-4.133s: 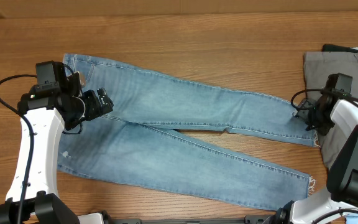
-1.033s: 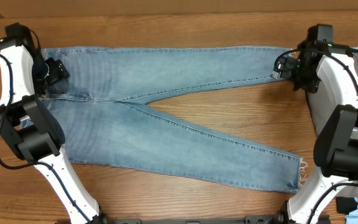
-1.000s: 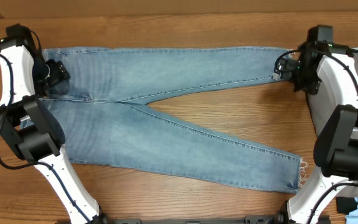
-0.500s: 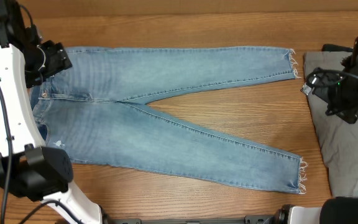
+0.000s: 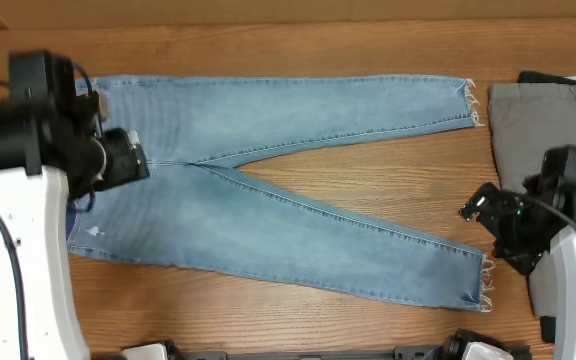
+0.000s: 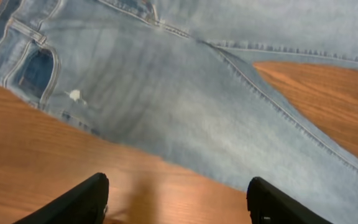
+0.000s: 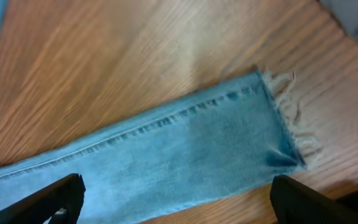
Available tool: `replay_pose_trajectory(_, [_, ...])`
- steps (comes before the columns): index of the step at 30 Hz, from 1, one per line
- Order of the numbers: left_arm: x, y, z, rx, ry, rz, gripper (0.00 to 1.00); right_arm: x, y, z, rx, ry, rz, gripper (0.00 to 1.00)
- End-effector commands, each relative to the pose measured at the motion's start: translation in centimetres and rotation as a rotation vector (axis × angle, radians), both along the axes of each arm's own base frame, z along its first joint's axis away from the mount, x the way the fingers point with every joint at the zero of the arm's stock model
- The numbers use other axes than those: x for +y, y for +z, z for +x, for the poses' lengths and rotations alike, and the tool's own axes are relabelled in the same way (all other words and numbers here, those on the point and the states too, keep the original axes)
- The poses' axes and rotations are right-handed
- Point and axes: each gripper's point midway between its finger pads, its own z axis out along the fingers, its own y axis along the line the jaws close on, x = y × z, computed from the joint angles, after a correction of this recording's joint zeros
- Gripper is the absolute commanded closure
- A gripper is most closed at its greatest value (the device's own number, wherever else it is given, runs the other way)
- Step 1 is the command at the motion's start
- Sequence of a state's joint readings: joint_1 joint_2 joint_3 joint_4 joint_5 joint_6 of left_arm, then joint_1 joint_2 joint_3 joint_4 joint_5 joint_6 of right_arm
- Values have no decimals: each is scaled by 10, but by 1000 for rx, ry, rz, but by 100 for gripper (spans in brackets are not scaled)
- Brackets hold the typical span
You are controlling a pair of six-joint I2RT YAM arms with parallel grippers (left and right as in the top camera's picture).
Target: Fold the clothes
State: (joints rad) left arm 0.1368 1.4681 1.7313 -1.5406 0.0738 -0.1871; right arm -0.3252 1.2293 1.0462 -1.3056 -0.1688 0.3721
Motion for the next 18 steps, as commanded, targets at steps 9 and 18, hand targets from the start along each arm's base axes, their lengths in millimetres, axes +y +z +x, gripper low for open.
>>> replay_pose_trajectory(9, [-10,-181,-41,186,147,-74,20,3,-108,-37,74,-232,53,0])
replay_pose_trajectory(18, [-14,-196,-52,222,161,-94,20,21,-136,-44,113,-248,154,0])
